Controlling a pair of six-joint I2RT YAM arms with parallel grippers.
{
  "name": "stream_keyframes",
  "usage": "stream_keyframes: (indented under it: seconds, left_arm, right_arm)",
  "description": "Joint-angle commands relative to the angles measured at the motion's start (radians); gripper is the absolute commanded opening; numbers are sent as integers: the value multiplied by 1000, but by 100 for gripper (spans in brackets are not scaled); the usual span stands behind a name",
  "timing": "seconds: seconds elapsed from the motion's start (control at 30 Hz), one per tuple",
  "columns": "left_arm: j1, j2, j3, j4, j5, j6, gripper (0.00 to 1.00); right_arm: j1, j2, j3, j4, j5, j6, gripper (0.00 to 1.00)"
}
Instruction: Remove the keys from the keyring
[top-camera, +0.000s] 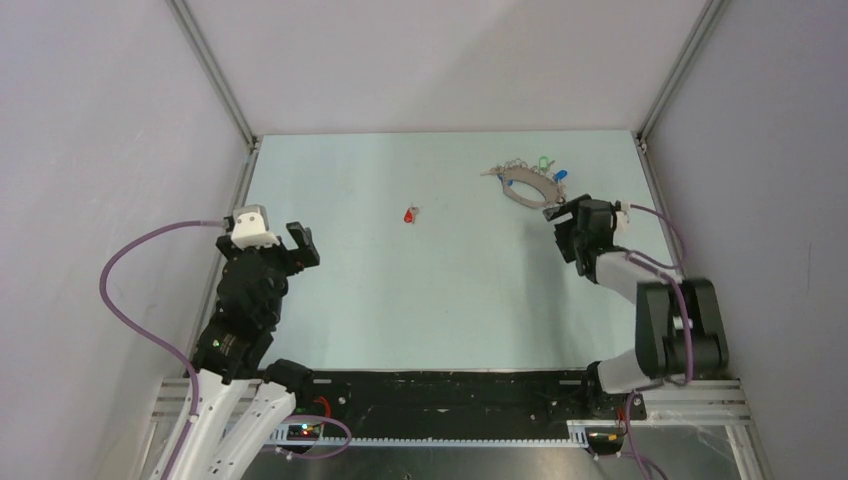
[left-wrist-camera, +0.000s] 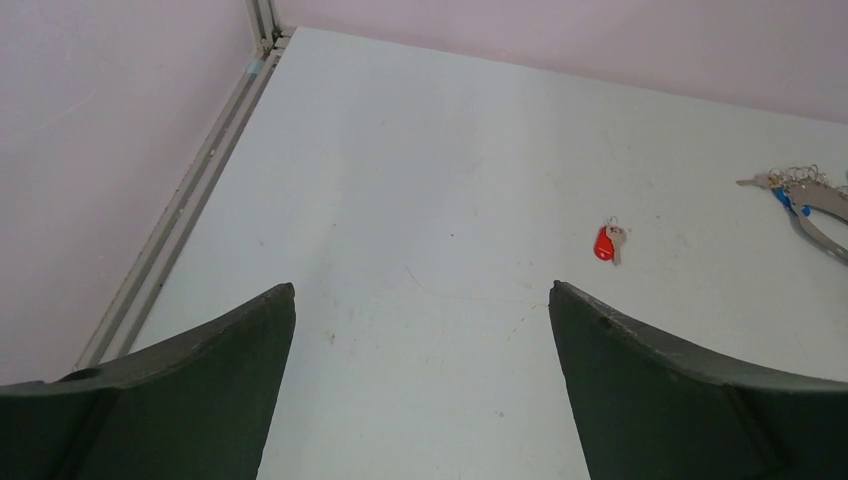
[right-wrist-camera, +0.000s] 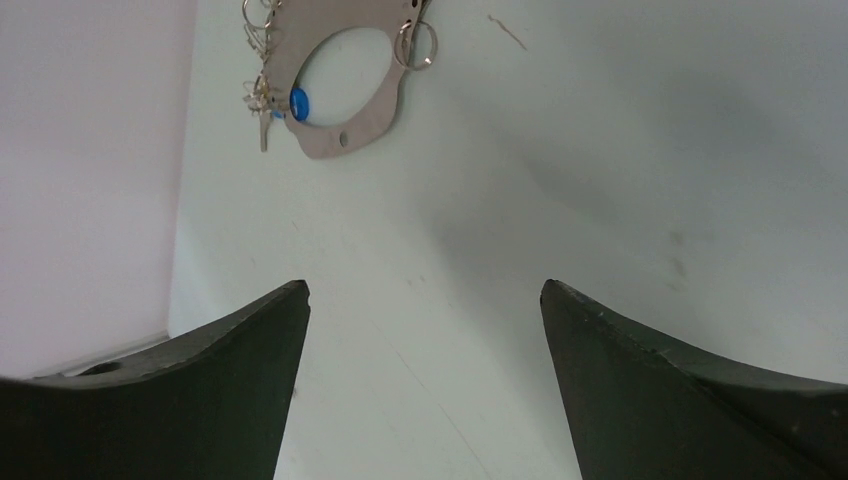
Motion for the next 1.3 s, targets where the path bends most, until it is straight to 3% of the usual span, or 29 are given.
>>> stream_keyframes:
  seconds: [0.0,0.33,0.63,0.7,0.77,0.8,0.9,0.93,1.0,1.27]
  left_arm:
    - [8,-5,13,40,24,1,100]
    - [9,-3,18,41,26,4,100]
    - [9,-10,16,42,26,2,100]
    - [9,-13,17,41,25,2,100]
    - [8,-16,15,41,24,2,100]
    - [8,-17,14,41,23,3,100]
    - [9,-23,11,42,21,4,100]
    - [9,-23,11,42,21,5,100]
    - [9,-23,11,40,19,7,100]
    - [10,-14,15,41,21,14,100]
  right_arm:
    - [10,181,108,187,15,165,88]
    - [24,463,233,369,67,286,79]
    - [39,615,350,356,121,346,75]
    - [43,640,381,343,141,353,69]
    - [50,660,395,365,157,343,57]
    - [52,673,398,415,158,333,44]
    - [49,695,397,495,157,308,20]
    - [46,701,397,531,146,301,5]
    - [42,697,393,570,131,265,0]
    - [39,536,241,648,80,120,0]
